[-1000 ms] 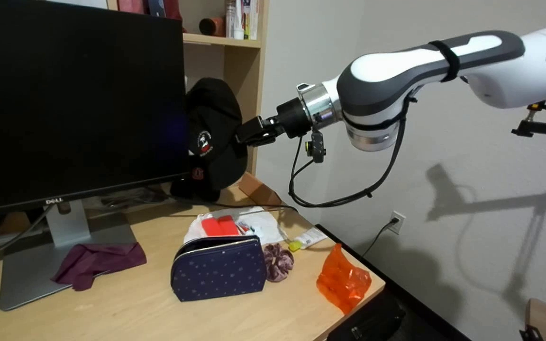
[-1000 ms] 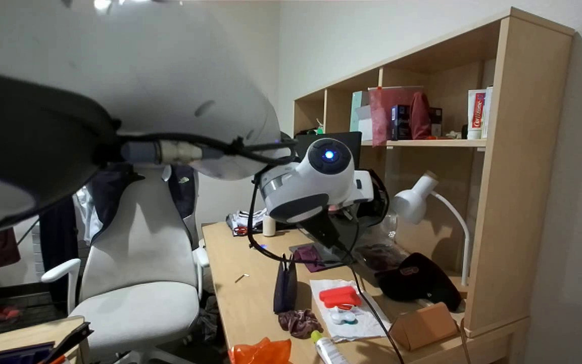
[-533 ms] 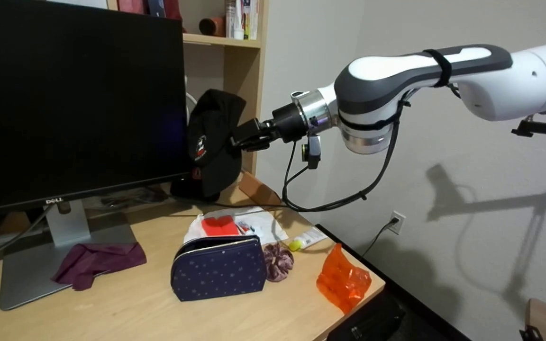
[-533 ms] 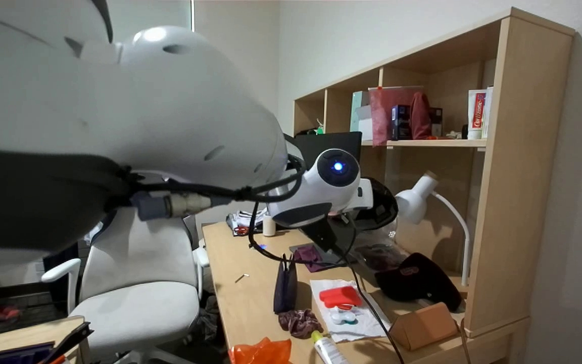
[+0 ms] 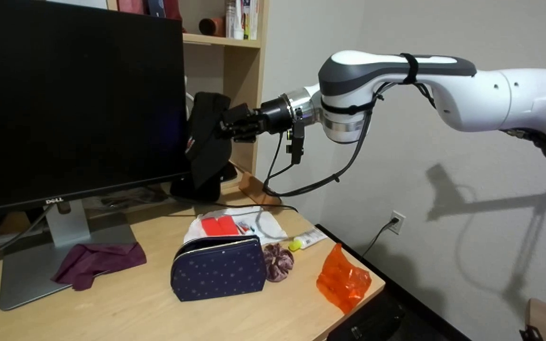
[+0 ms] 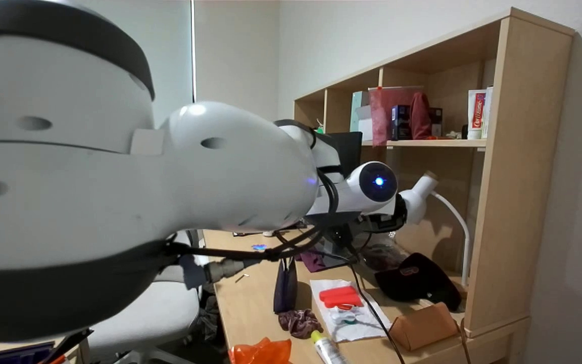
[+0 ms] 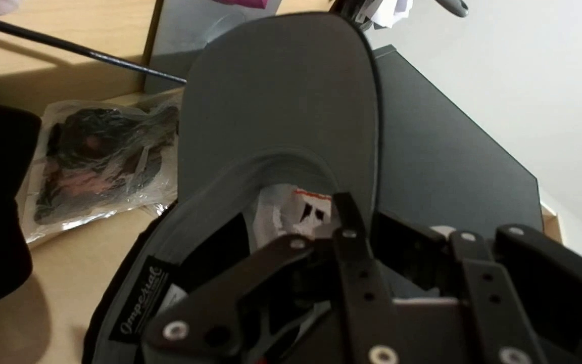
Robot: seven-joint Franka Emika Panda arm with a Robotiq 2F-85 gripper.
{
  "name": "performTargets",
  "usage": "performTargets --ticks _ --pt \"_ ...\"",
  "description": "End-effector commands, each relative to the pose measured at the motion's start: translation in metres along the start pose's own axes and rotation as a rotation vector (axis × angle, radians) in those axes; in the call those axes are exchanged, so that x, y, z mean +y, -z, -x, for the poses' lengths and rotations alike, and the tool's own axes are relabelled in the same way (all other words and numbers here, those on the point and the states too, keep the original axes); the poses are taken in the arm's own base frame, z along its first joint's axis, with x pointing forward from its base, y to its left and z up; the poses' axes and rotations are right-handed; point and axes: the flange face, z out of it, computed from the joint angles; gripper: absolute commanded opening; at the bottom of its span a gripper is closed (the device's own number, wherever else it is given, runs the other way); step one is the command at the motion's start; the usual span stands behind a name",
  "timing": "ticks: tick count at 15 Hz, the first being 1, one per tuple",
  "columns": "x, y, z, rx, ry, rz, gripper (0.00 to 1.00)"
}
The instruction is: Place the black hat on the other black hat
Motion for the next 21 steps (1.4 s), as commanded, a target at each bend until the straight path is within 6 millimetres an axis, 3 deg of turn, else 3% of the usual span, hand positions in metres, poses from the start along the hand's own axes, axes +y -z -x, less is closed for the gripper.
performTargets --ticks 1,7,14,16,19,20,21 --pt "0.004 0.0 -0.005 0.003 -0.009 -0.002 0.1" --pt "0.019 -0.001 -0.012 0.029 -0.03 0.029 0.09" --pt "0.086 0.031 -0.033 0.216 -0.058 0.149 0.09" --pt "0.099 0.023 -0.037 0.236 -0.095 0.088 0.09" --pt "0.115 -0.012 -0.035 0.266 -0.15 -0.009 0.09" --pt "0.071 -0.008 -0.059 0.26 -0.159 -0.035 0.09" --pt "0.076 -0.017 -0.062 0.28 -0.193 -0.07 0.09"
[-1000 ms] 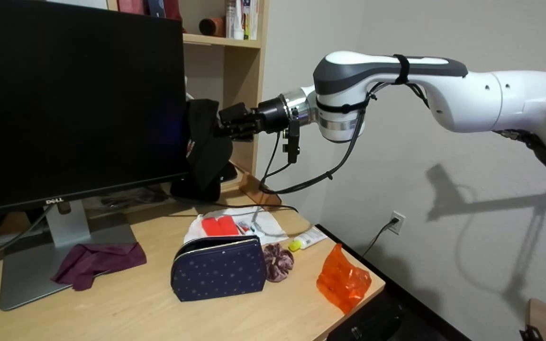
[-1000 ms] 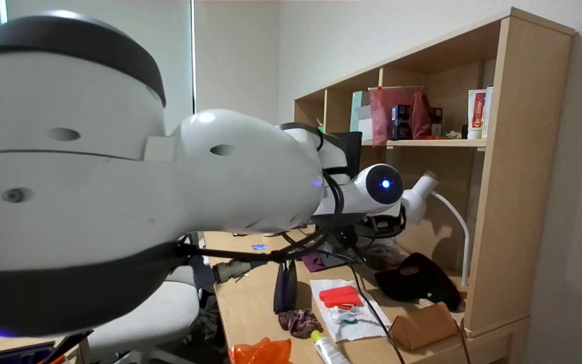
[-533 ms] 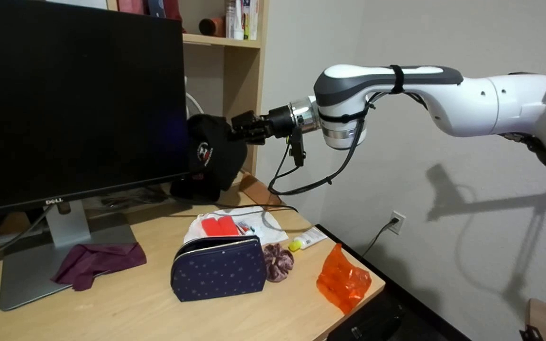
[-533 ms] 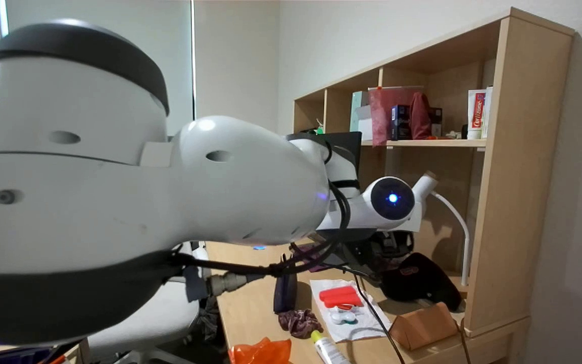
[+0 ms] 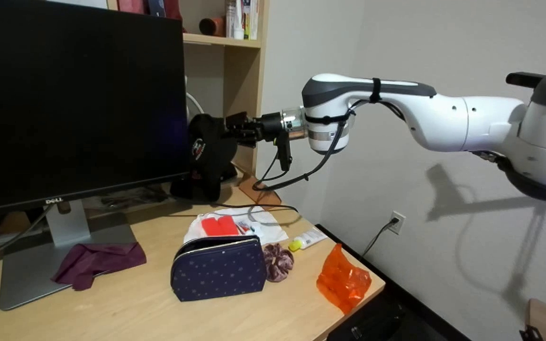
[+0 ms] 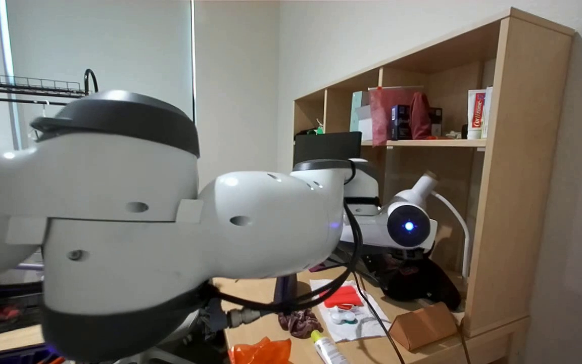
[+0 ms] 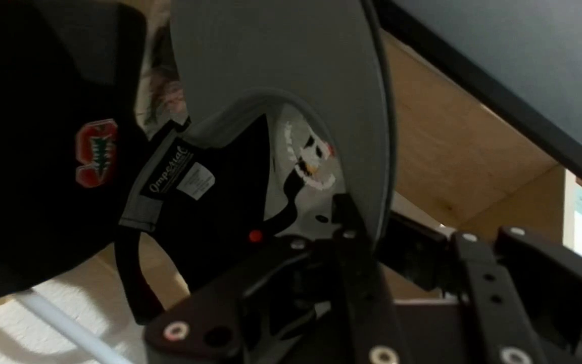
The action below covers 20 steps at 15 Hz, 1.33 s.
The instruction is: Place the black hat on the other black hat
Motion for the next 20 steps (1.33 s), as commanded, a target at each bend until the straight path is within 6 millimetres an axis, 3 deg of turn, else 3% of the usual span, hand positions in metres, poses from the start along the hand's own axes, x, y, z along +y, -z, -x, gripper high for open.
performTargets --ticks 1,3,5,6,9,12,14,20 --pt "-0.028 -0.026 -0.03 0.075 -0.083 -0.143 0.09" --pt "-0.032 -0.032 -0.047 0.129 -0.149 -0.196 0.09" --pt "0.0 -0.04 -0.041 0.195 -0.2 -0.241 0.09" --pt "-0.009 -0.034 -0.055 0.212 -0.192 -0.254 0.09" --pt "0.029 -0.034 -0.039 0.198 -0.169 -0.242 0.09" --pt "0.047 -0.032 -0.026 0.139 -0.075 -0.213 0.09" --pt "0.056 -0.037 -0.015 0.093 -0.003 -0.195 0.35" --pt "0.053 -0.051 0.0 0.056 0.124 -0.185 0.73"
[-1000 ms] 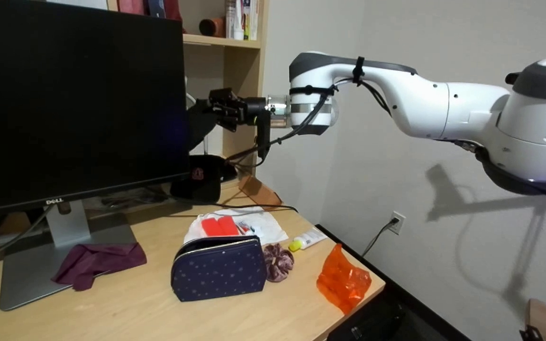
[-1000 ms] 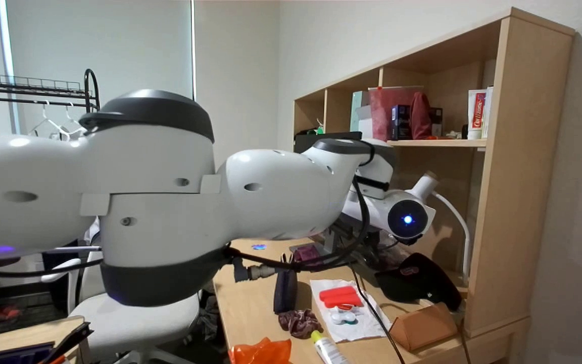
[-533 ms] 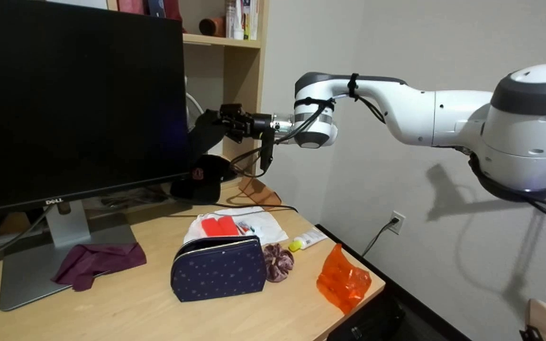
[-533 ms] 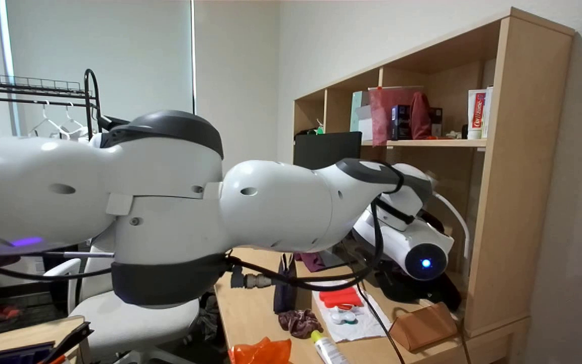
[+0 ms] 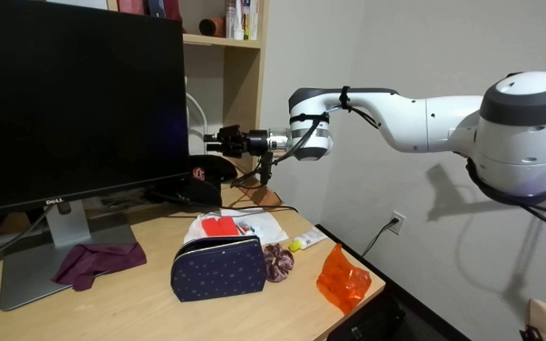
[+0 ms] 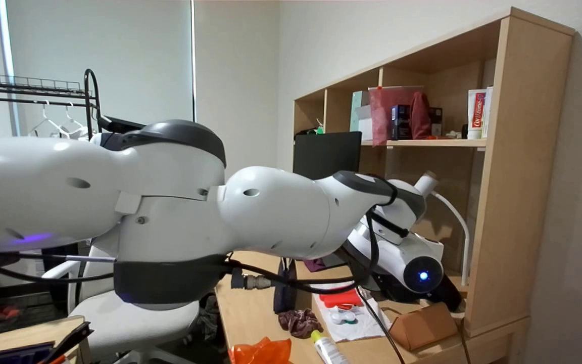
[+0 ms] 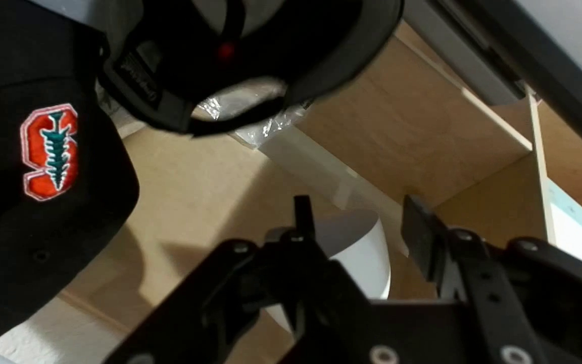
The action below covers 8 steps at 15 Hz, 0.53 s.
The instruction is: Place the black hat on the other black hat
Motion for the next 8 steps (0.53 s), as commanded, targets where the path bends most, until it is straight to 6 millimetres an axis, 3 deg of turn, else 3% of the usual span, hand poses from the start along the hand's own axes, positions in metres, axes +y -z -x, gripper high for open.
performTargets --ticks 1,4,8 --pt "-0.005 -0.004 -0.004 -0.009 0.08 -0.006 0.79" --pt "-0.01 0.001 -0.012 0.003 0.124 0.031 0.98" --pt "-0.024 0.033 -0.039 0.037 0.123 0.124 1.0"
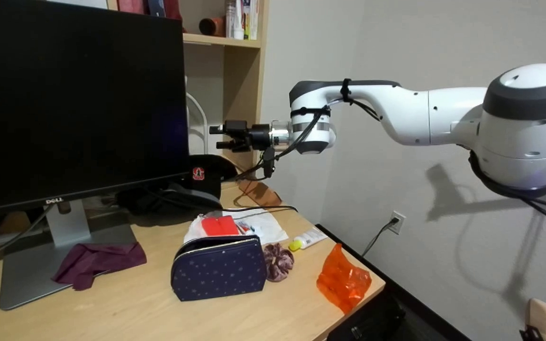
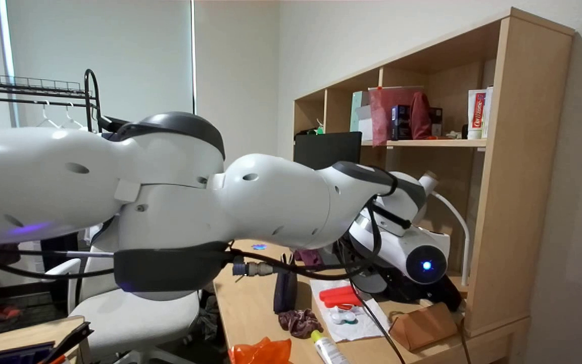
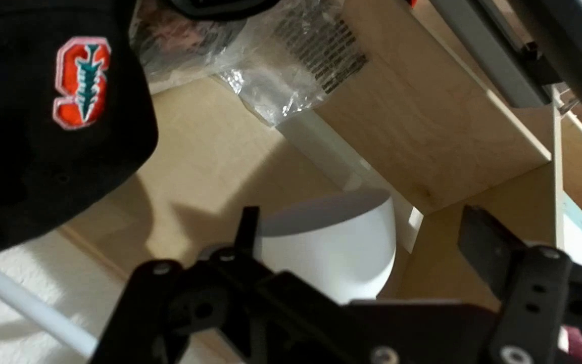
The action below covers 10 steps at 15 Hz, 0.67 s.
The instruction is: Place the black hat on the other black hat
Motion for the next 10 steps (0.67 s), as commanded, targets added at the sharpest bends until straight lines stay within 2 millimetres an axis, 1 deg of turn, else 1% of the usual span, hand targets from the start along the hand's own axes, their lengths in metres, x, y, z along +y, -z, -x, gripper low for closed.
performTargets --ticks 1,3,6,8,10 --pt "-0.018 0.036 -0.033 0.031 0.026 0.09 1.0" --pt "-0.025 0.055 -0.045 0.044 0.046 0.137 1.0" --pt "-0.041 0.085 -0.054 0.03 0.063 0.237 1.0" --pt "-0.057 0.103 -0.055 0.0 0.051 0.273 1.0" --pt "-0.079 0.118 -0.058 -0.019 0.066 0.308 1.0"
